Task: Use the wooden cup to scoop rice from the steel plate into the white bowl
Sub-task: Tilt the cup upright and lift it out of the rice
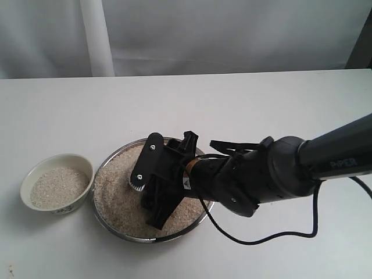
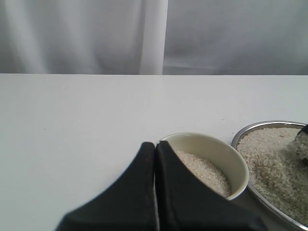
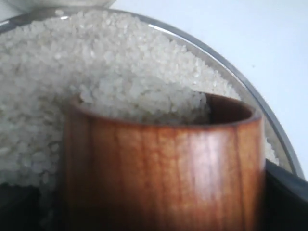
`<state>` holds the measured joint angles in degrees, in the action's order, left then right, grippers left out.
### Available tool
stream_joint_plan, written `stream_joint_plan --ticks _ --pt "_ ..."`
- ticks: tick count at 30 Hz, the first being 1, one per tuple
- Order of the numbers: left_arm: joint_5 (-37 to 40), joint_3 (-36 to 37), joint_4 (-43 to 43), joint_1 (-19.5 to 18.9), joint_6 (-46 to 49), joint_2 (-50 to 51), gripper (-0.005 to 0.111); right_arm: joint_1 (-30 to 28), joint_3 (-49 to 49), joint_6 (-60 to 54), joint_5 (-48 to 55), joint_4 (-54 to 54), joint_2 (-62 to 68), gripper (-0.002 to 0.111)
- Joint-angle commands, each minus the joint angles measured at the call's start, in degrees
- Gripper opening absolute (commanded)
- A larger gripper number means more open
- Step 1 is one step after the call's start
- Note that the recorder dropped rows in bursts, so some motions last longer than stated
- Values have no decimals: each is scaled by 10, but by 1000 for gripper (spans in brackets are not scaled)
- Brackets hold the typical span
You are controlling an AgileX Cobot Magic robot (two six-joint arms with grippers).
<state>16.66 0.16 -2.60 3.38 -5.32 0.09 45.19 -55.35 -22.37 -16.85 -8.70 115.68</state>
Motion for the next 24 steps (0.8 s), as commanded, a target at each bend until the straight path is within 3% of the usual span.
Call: stream_joint_plan --ticks 1,12,24 --pt "-4 -2 5 2 -2 -1 0 0 16 3 -63 22 -14 0" --pt "-4 -2 5 2 -2 -1 0 0 62 34 -210 42 -14 0" --pt "-4 -2 5 2 -2 -1 0 0 62 40 -220 42 -14 0"
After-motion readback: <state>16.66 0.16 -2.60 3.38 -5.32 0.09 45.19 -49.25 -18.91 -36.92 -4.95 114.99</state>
